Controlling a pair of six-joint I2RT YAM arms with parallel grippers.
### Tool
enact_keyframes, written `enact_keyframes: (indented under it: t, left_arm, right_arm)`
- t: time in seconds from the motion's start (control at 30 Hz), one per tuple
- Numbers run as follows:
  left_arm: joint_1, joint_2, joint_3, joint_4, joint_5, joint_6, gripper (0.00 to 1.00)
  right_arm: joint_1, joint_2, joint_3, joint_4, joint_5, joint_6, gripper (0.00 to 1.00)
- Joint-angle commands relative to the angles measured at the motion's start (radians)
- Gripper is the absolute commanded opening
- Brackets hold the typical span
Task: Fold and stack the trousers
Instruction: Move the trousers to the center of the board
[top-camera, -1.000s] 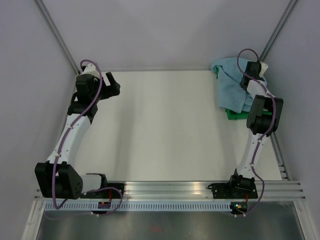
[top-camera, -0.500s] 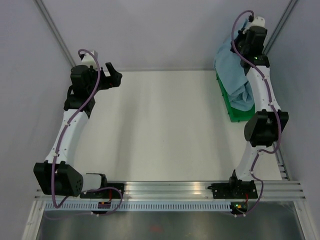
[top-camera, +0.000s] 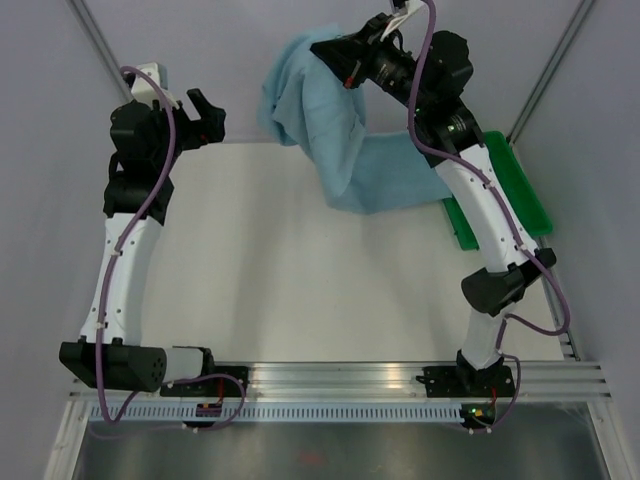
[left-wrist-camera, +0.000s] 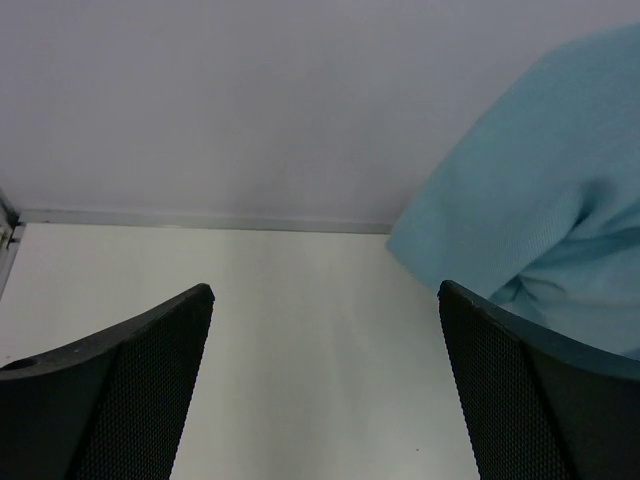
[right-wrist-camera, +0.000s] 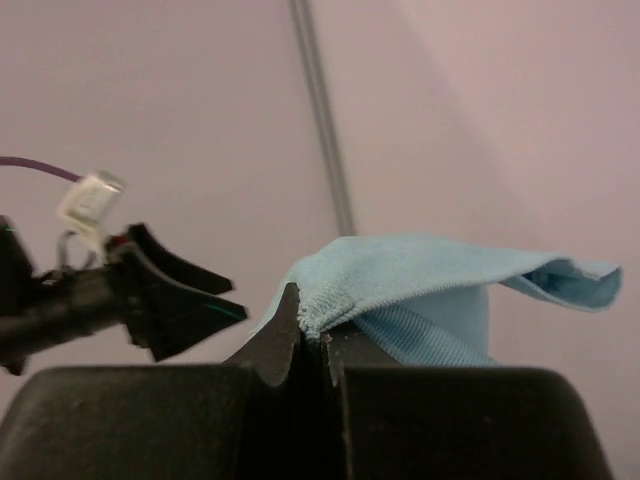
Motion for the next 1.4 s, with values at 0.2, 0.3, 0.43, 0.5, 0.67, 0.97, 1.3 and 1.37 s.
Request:
enact_keyframes:
  t: [0.2, 0.3, 0.43, 0.5, 0.67, 0.97, 1.3, 1.37]
  left_arm:
    - [0.000, -0.120, 0.013, -0.161, -0.259, 0.024, 1.00]
    - [0.000, -0.139, 0.007, -0.195, -0.275, 0.033, 1.00]
    - [0.000, -0.152, 0.001, -0.228, -0.291, 0.044, 1.00]
    - [0.000, -0.158, -0.013, -0.228, -0.281, 0.053, 1.00]
    - [0.000, -0.174, -0.088, -0.227, -0.143, 0.061, 1.00]
    - [0.000, -0.198, -0.140, -0.303, -0.296, -0.072, 1.00]
    - [0.005, -0.240, -0.173, -0.348, -0.230, -0.129, 1.00]
    - [0.005, -0.238, -0.195, -0.325, -0.166, -0.126, 1.00]
  right_arm:
    - [0.068, 0.015, -0.037, 0.230, -0.156, 0.222, 0.00]
    - [0.066, -0.011, -0.213, 0.108, -0.076, 0.134, 0.00]
    - [0.066, -0.062, -0.506, 0.093, -0.003, 0.078, 0.00]
    - [0.066, -0.069, -0.627, 0.072, 0.017, 0.069, 0.00]
    - [0.105, -0.057, -0.697, 0.006, 0.014, 0.054, 0.00]
    - [0.310, 0.191, -0.323, -0.014, -0.085, 0.063, 0.68]
    - [0.061, 0.028, -0.315, -0.218, -0.070, 0.121, 0.98]
    - [0.039, -0.018, -0.329, -0.273, 0.102, 0.036, 0.98]
